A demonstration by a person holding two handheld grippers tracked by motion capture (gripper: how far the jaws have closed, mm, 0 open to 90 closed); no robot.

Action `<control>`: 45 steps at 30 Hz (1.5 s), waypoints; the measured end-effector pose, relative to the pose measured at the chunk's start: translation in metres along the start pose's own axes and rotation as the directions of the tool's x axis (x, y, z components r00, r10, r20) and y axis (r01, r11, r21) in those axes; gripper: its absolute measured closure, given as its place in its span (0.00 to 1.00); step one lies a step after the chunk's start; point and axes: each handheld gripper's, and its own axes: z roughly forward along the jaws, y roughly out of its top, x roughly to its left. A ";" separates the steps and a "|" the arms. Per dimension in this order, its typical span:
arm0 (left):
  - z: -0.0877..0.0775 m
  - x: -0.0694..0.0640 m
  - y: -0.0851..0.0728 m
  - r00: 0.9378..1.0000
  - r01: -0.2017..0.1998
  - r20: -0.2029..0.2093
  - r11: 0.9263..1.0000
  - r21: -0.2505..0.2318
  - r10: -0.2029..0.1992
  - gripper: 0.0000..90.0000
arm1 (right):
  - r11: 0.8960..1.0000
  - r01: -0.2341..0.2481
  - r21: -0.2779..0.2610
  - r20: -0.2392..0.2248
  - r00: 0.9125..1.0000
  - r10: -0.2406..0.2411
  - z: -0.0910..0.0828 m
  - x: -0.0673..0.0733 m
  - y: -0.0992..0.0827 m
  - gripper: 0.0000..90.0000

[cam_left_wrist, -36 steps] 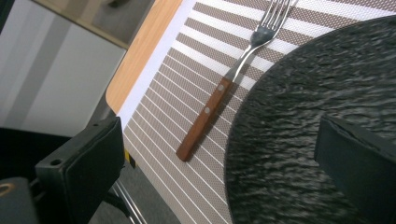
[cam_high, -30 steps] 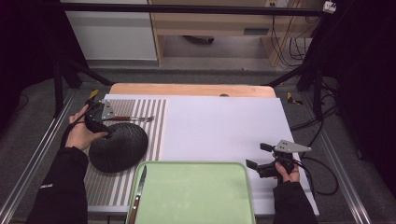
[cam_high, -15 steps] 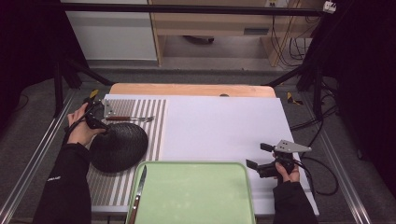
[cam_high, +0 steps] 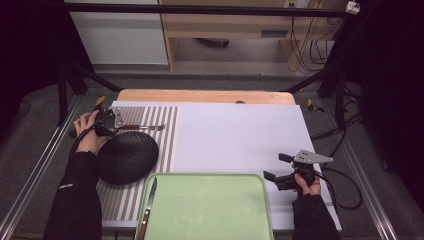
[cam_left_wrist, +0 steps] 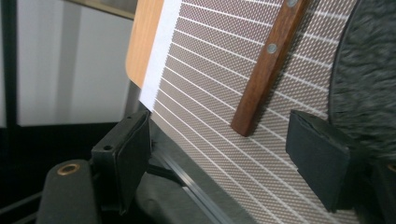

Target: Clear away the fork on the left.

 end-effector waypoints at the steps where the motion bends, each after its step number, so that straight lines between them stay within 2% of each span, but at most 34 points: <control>1: 0.001 0.000 0.001 1.000 -0.004 0.002 1.000 -0.005 0.004 0.25 | 1.000 0.000 0.000 0.000 1.000 0.000 0.000 0.000 0.000 0.00; 2: 0.002 -0.001 0.002 1.000 0.003 0.003 1.000 -0.005 -0.003 0.25 | 1.000 0.000 0.001 0.000 1.000 0.000 0.000 0.000 0.000 0.00; 6: 0.007 -0.002 0.005 0.998 -0.066 -0.010 0.998 0.015 0.066 0.28 | 1.000 0.002 0.001 0.001 1.000 -0.002 0.000 0.000 0.000 0.00; 9: 0.009 -0.002 0.006 0.994 -0.105 -0.009 0.994 0.017 0.105 0.32 | 1.000 0.001 0.003 0.001 1.000 -0.001 0.000 0.000 0.000 0.00; 12: 0.012 -0.003 0.006 0.992 -0.126 0.002 0.992 0.018 0.126 0.34 | 1.000 0.001 0.003 0.001 1.000 -0.001 0.000 0.000 0.000 0.00; 16: 0.016 -0.005 0.006 0.990 -0.138 0.008 0.990 0.016 0.138 0.37 | 1.000 -0.001 0.003 0.000 1.000 0.001 0.000 0.000 0.000 0.00; 19: 0.019 -0.006 0.005 0.991 -0.130 0.010 0.992 0.004 0.130 0.39 | 1.000 -0.001 0.005 0.001 1.000 0.001 0.001 0.000 0.000 0.00; 25: 0.023 -0.008 0.007 0.990 -0.138 0.011 0.990 -0.010 0.138 0.42 | 1.000 0.000 0.005 0.001 1.000 0.000 0.001 0.000 0.000 0.00; 37: 0.028 -0.013 0.017 0.987 -0.158 -0.001 0.987 -0.034 0.158 0.50 | 1.000 -0.002 0.004 0.001 1.000 0.002 0.001 0.000 0.000 0.00; 40: 0.028 -0.014 0.019 0.990 -0.143 -0.004 0.988 -0.053 0.143 0.51 | 1.000 -0.001 0.003 0.001 1.000 0.001 0.001 0.000 0.000 0.00; 45: 0.030 -0.016 0.025 0.988 -0.156 -0.008 0.986 -0.064 0.156 0.56 | 1.000 -0.002 0.004 0.001 1.000 0.002 0.001 0.000 0.000 0.00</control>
